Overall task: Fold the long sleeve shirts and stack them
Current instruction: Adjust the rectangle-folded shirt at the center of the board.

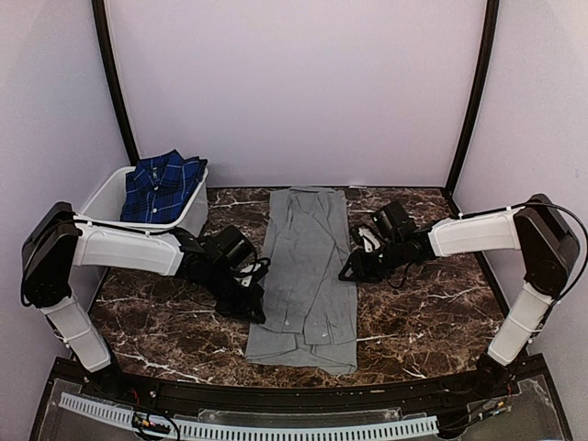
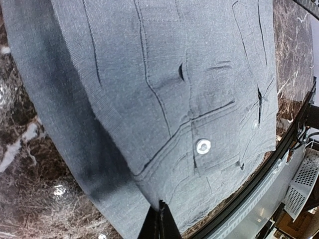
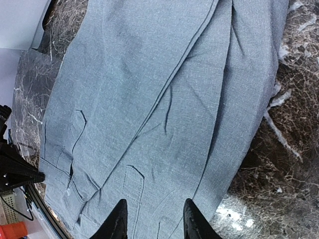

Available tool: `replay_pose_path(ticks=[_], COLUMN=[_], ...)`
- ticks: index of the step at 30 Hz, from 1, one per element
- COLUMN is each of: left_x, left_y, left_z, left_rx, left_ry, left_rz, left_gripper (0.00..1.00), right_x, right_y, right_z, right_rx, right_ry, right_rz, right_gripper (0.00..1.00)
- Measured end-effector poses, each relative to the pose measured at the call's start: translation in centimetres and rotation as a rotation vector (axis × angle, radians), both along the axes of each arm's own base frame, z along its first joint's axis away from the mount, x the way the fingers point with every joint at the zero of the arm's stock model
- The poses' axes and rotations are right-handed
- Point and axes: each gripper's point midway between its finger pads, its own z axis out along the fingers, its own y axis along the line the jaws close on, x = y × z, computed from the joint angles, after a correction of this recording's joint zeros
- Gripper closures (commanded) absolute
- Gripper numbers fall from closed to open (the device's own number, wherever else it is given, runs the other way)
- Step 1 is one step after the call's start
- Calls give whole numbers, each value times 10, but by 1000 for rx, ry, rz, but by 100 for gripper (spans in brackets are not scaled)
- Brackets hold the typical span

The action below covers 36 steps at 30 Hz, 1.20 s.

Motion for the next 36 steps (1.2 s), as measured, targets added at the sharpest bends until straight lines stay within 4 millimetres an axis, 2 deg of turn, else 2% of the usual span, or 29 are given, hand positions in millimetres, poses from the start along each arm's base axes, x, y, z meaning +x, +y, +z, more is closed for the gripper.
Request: replay_pose_path(ticks=[9,16,23,26,30,36], left_x=[-15,-18,-24,-25,-29,-32], left_y=[8,8,8,8,8,8], left_z=[-7,-7,3,7,7,11], left_rx=[7,4,-11,-19,-26,-36], left_ry=[52,62,60,61,77,86], left_rz=[-19,-25,-42,-47,-54,-62], left_gripper=[100,100,100,100,100,100], right_x=[-2,-5,-2,14,52,103], right_y=[-2,0,2,13,40,77], right_z=[-2,-2,1,14,31,42], right_rx=[-9,-11,-7,17,63,120], right_ry=[12,14,8,-27,-91,-154], right_rz=[0,7,5,1,-7,-20], right_gripper=[64,64,64,65,65,65])
